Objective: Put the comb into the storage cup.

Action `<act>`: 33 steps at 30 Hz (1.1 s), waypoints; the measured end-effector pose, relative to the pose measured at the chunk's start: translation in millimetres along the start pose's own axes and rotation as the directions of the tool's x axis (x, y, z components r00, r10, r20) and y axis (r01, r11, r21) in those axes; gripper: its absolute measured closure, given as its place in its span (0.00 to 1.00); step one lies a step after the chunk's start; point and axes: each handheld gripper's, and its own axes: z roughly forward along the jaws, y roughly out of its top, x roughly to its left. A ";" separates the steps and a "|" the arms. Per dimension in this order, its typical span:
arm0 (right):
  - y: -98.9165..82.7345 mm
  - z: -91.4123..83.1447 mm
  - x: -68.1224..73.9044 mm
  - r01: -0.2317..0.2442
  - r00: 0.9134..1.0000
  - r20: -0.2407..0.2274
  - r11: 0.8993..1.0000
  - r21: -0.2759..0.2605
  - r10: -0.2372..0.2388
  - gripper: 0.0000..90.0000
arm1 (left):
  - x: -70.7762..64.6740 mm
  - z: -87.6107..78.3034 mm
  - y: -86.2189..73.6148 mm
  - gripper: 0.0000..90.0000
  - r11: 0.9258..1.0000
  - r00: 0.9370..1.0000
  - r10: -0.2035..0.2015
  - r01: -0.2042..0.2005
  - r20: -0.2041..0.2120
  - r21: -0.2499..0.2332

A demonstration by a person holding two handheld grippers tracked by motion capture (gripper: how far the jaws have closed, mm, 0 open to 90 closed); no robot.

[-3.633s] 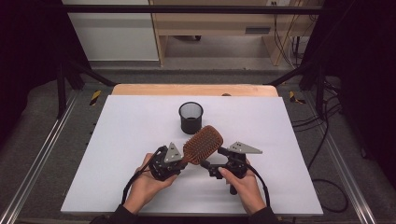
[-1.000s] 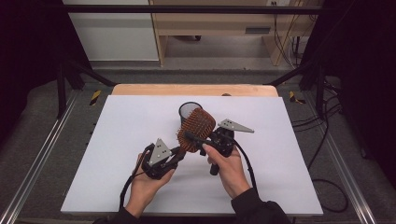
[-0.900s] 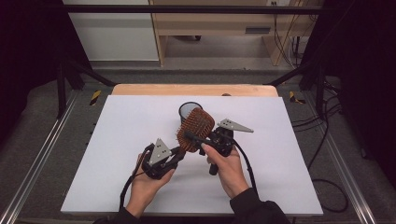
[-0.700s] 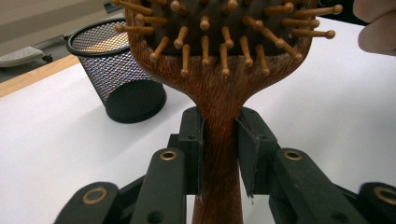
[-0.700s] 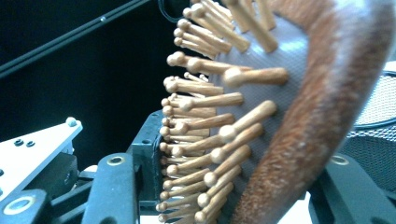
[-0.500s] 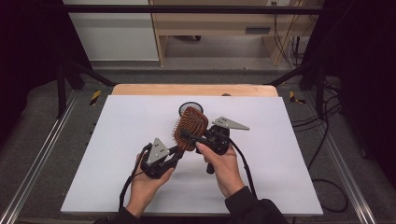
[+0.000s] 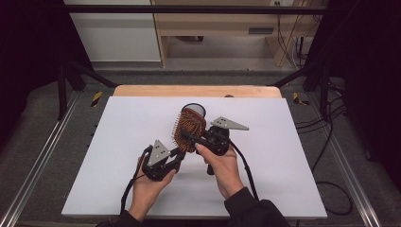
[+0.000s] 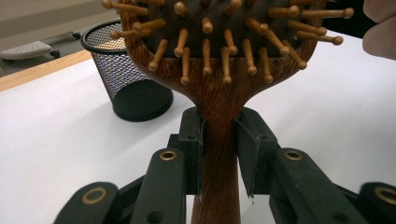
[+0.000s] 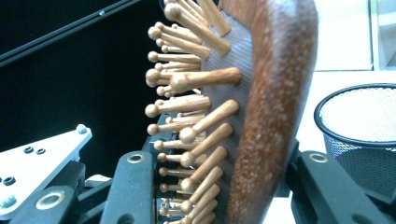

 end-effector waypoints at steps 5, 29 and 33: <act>1.6 0.6 1.6 0.002 1.000 0.006 1.000 -0.002 -0.002 0.63 | 0.4 -1.0 0.5 0.81 1.000 1.000 -0.004 0.004 -0.006 -0.006; 24.7 -13.2 -19.0 -0.012 0.998 0.060 0.999 -0.041 0.015 0.63 | 25.2 -46.3 -20.5 0.32 0.987 0.995 -0.003 -0.013 -0.103 -0.158; 35.2 -15.8 -21.7 0.003 0.997 0.072 0.998 -0.057 0.001 0.62 | 35.3 -61.1 -31.6 0.20 0.988 0.989 -0.008 -0.016 -0.147 -0.156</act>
